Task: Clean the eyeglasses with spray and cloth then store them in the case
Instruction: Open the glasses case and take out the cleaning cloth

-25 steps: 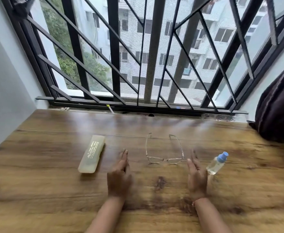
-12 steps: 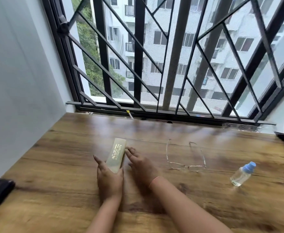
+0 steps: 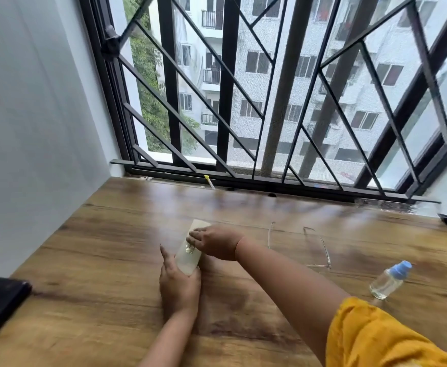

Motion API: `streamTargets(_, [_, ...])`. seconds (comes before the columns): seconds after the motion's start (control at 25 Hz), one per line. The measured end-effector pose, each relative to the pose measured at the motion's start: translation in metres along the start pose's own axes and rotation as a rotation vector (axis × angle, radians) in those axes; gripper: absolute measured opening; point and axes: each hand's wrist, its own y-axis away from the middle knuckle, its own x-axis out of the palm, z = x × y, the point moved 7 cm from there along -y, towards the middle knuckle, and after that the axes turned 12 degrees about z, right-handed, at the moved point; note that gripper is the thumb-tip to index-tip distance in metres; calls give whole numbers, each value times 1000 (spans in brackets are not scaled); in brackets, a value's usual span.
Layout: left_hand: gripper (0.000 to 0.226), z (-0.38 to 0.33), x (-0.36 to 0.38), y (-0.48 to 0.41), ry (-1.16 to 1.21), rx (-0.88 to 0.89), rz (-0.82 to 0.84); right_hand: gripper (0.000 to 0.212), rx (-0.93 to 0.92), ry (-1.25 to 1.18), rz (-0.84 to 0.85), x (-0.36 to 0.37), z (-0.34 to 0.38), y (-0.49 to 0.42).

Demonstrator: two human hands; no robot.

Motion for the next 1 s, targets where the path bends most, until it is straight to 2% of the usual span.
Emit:
streamTargets(0.16, [88, -1, 0, 0, -3, -4, 4, 50, -31, 113, 137, 20, 5, -3])
streamTargets(0.28, [86, -1, -1, 0, -10, 3, 3, 55, 2, 169, 48, 18, 9, -8])
streamTargets(0.44, [85, -3, -1, 1, -4, 21, -7, 47, 41, 84, 51, 13, 10, -9])
streamTargets(0.68, [83, 1, 0, -1, -36, 36, 11, 49, 56, -5, 81, 1, 4, -8])
streamTargets(0.88, [102, 2, 1, 1, 11, -20, 23, 38, 63, 10, 164, -18, -8, -17])
streamTargets(1.0, [115, -2, -1, 5, 74, -37, 15, 44, 129, -140, 214, -38, -20, -20])
